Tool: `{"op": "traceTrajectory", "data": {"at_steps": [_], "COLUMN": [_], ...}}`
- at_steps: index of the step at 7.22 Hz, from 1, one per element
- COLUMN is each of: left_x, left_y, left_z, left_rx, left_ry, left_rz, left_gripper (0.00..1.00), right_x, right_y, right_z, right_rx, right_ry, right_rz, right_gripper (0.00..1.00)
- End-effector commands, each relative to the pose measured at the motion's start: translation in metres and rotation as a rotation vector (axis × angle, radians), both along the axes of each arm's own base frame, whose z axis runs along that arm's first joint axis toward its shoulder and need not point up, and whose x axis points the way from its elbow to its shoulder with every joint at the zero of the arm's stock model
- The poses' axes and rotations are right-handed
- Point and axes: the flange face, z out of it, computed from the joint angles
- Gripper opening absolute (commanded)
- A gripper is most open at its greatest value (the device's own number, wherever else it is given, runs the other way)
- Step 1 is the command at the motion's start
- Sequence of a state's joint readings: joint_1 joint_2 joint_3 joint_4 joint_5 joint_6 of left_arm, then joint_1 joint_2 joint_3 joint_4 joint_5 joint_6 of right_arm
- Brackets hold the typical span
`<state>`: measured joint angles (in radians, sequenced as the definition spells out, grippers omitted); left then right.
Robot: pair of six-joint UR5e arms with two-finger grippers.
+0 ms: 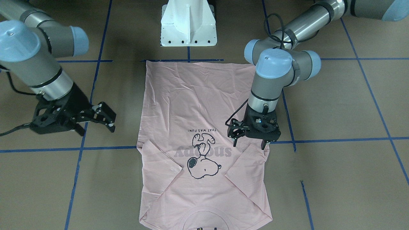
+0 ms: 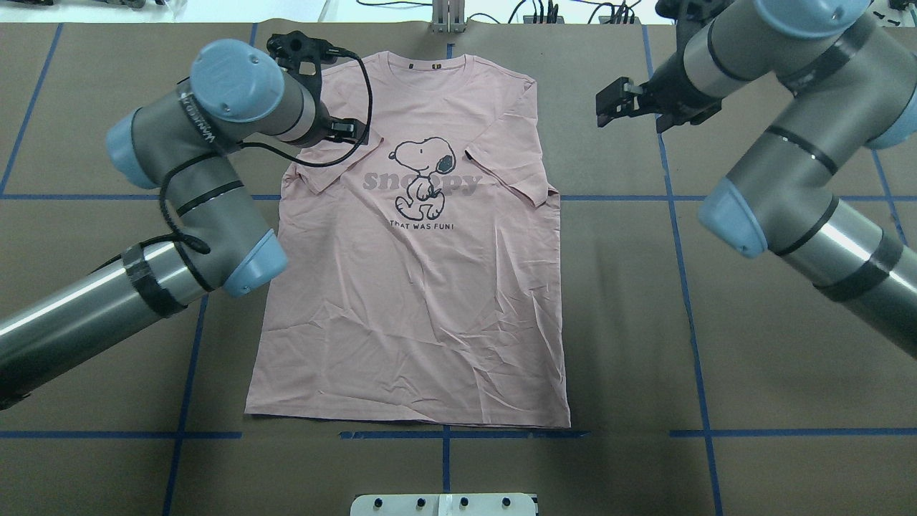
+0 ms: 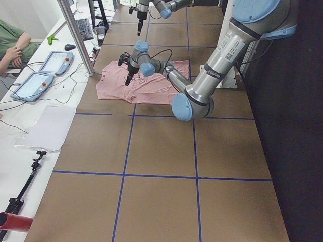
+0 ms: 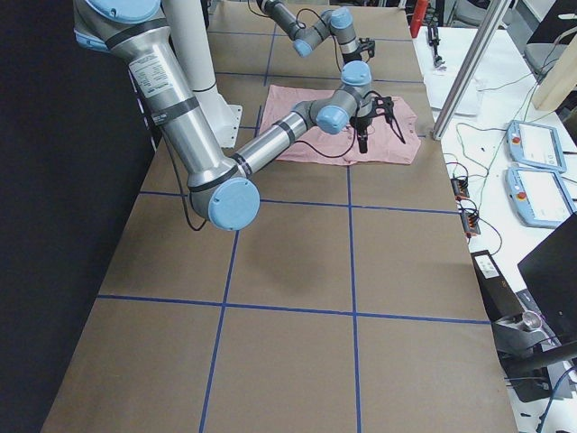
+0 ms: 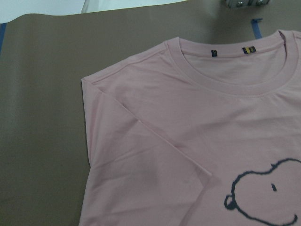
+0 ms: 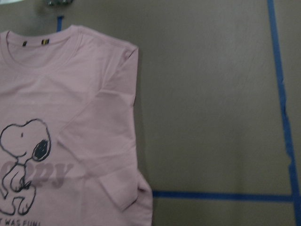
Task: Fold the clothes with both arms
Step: 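Move both grippers down toward the shirt hem nearest the robot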
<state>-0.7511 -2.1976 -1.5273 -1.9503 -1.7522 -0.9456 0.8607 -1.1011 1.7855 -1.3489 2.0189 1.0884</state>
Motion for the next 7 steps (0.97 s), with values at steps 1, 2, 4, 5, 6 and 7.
{"op": "traceTrajectory", "data": {"at_steps": [1, 2, 4, 5, 6, 7], "left_x": [-0.034, -0.027, -0.03, -0.028, -0.016, -0.008], "left_y": [0.085, 0.134, 0.232, 0.277, 0.308, 0.333], "left_z": [0.021, 0.021, 0.047, 0.062, 0.086, 0.106], "left_rx": [-0.036, -0.07, -0.171, -0.243, -0.301, -0.357], "left_ry": [0.086, 0.125, 0.147, 0.143, 0.12, 0.105], "left_rz": [0.046, 0.08, 0.096, 0.094, 0.056, 0.031], "left_gripper": [1.0, 1.0, 1.0, 0.99, 0.84, 0.73], "right_x": [-0.06, -0.089, -0.114, -0.118, -0.123, -0.126], "right_y": [0.149, 0.2, 0.279, 0.298, 0.312, 0.317], "right_z": [-0.047, -0.044, -0.017, -0.023, -0.014, -0.014], "right_rx": [-0.072, -0.105, -0.126, -0.111, -0.112, -0.092], "right_ry": [0.03, 0.027, 0.047, 0.006, 0.019, 0.021], "right_rz": [0.075, 0.102, 0.116, 0.127, 0.119, 0.132], "right_gripper": [1.0, 1.0, 0.99, 0.99, 0.99, 0.99]}}
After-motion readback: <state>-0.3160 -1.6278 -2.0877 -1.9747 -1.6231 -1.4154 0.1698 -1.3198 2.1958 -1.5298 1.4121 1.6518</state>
